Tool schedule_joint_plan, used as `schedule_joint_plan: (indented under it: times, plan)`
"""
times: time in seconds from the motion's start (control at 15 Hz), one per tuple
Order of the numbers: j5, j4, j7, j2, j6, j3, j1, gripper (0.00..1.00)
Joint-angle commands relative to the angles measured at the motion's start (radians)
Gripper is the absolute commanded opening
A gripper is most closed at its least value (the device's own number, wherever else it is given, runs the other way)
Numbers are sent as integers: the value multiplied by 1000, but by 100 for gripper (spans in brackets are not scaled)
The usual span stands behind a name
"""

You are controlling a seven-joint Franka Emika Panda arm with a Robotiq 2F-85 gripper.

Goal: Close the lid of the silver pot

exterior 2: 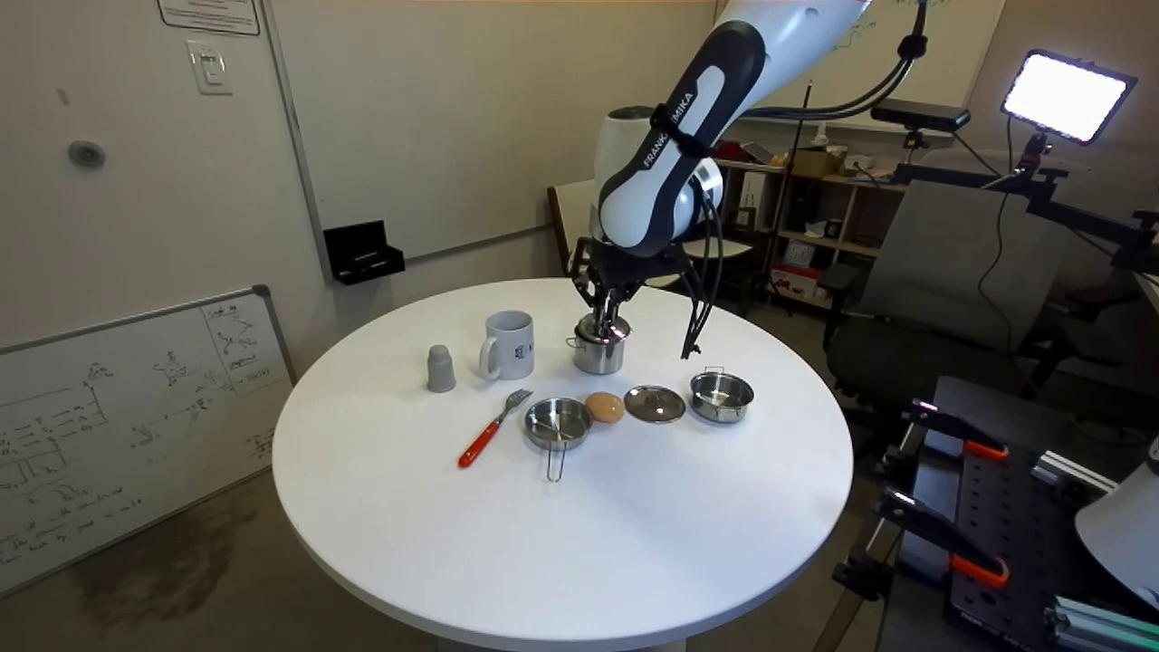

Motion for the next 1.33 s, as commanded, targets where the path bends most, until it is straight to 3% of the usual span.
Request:
schedule_joint_plan:
  times: [0.0, 0.2, 0.27, 0.4, 0.8, 0.93, 1.27]
  plan:
    - [27, 58, -43, 29, -41, 21, -19, 5]
    - [23, 73, -49, 37, -53, 22, -19, 6]
    - [23, 77, -50, 40, -59, 21, -19, 44]
    - [21, 82, -45, 44, -65, 15, -16, 51]
    - [19, 83, -32, 39, -62, 7, -10, 95]
    - [7, 73, -9, 32, -15, -17, 15, 100]
    - [-15, 95, 119, 22, 80, -160, 177, 100]
